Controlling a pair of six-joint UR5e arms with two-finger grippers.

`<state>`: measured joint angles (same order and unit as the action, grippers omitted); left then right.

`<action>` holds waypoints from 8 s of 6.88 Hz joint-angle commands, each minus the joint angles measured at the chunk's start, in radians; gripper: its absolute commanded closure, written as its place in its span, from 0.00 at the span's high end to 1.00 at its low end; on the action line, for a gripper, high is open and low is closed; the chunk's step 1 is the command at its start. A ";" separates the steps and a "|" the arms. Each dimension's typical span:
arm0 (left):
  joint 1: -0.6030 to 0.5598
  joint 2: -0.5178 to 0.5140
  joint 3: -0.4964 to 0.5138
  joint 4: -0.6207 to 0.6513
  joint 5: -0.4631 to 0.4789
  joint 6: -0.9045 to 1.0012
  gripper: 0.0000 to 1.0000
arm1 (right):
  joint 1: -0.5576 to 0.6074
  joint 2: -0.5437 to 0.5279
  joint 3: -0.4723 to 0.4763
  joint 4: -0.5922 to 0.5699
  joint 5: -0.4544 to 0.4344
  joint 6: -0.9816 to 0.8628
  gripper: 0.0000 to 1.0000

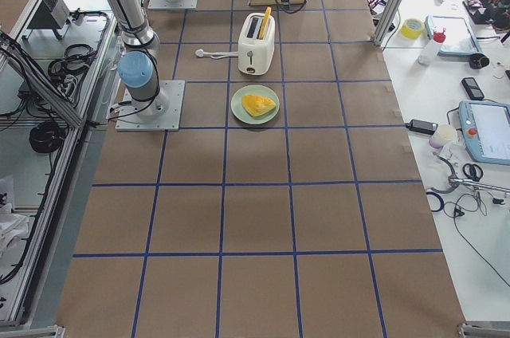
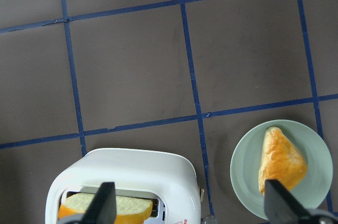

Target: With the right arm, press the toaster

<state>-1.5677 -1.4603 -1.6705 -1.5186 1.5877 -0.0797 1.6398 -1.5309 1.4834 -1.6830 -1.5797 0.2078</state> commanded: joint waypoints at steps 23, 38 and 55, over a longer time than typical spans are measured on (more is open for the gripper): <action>0.000 0.000 0.000 0.000 0.000 0.000 1.00 | -0.494 0.006 0.440 0.430 0.647 -0.875 0.00; 0.000 0.000 0.000 0.000 0.000 0.000 1.00 | -0.509 0.115 0.584 0.158 0.675 -0.964 0.00; 0.000 0.000 0.000 0.000 0.000 0.000 1.00 | -0.120 -0.015 0.008 0.224 -0.006 -0.245 0.82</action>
<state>-1.5677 -1.4604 -1.6705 -1.5186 1.5877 -0.0798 1.4497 -1.5508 1.5396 -1.4557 -1.5312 -0.0869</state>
